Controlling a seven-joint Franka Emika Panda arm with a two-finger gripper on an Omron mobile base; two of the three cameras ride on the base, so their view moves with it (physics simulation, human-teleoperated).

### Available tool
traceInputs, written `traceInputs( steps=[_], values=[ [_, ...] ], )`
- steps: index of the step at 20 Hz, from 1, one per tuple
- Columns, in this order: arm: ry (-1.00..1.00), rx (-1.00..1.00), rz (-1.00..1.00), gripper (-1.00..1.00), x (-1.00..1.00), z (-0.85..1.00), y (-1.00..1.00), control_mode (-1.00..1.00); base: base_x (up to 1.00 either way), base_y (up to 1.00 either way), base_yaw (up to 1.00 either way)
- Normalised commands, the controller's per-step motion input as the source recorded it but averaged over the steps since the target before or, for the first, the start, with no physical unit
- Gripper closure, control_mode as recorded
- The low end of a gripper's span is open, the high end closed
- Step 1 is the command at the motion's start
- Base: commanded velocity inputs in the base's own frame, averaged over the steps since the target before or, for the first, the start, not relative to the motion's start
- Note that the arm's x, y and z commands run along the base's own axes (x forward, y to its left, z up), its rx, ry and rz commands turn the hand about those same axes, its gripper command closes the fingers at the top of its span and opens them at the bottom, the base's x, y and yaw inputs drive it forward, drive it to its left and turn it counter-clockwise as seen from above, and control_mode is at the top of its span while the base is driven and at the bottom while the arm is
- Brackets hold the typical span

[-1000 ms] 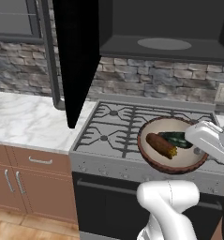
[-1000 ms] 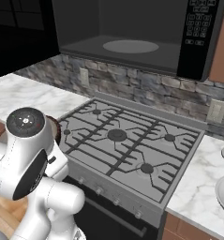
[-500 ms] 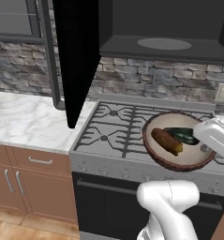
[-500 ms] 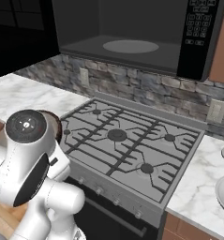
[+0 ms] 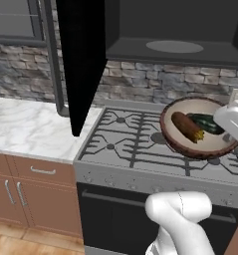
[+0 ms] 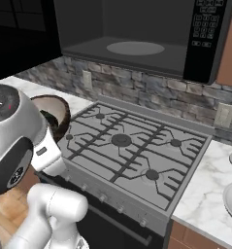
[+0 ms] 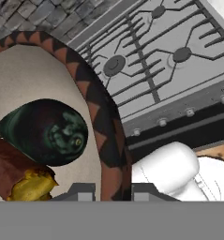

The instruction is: Place the bowl containing the eggplant and sweet potato in the microwave. Close the microwave door and press the start button to microwave the meal.

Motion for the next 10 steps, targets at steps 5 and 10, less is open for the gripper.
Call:
traceInputs(
  steps=[5, 10],
  values=[
    [-0.19, 0.06, -0.12, 1.00, 0.00, 0.44, -0.12, -1.00, 0.00, 0.00, 0.00],
    [-0.18, 0.09, -0.12, 1.00, 0.03, 0.37, -0.15, -1.00, 0.00, 0.00, 0.00]
  ],
)
